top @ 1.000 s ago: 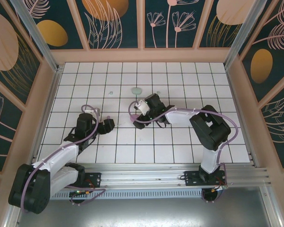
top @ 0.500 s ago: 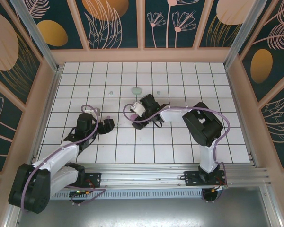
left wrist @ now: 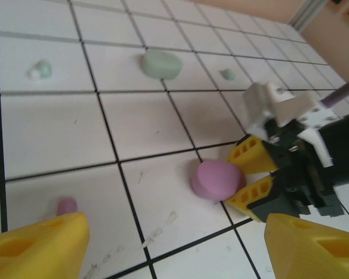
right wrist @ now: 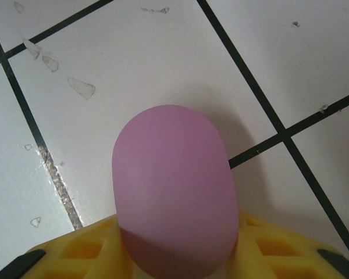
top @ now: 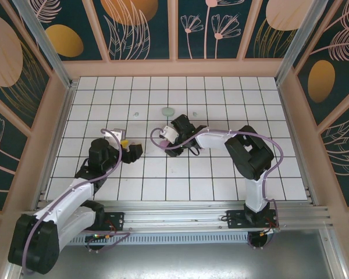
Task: Insert the wireless bluetooth earbuds into the charging case
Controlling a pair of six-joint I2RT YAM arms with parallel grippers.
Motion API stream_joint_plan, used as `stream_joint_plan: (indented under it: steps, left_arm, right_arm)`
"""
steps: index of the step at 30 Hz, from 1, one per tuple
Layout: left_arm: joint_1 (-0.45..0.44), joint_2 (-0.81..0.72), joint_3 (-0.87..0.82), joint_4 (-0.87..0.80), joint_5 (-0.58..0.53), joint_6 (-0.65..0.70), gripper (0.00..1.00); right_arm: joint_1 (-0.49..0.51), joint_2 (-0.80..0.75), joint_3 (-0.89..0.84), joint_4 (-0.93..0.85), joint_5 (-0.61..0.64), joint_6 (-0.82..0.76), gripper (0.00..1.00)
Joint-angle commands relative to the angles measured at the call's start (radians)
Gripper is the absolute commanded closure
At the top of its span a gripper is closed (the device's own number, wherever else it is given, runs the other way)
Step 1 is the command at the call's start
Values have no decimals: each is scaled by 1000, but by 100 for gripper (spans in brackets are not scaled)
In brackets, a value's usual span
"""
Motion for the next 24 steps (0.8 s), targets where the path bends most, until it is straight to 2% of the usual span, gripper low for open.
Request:
stream_joint_plan:
  steps: [1,8,13,18,24]
  left_arm:
    - [-4,-50,8,41,41,134,22]
    - [-4,-160,27,-4,141,398,20]
    - [-4,-166,80,-138,239,575,19]
    - [-4,-163,137,-211,324,672,20]
    - [-4,-97,229,-191,409,695,25]
  right_arm:
    - [-2,-43,10,-21,-30,-29,62]
    - [-26,-94,-21,6,-80,-28,64]
    - [-33,-143,-49,40,-115,-8,65]
    - [-30,-219,-44,11,-155,2,65]
    - [-28,-353,-8,-59,-194,7,65]
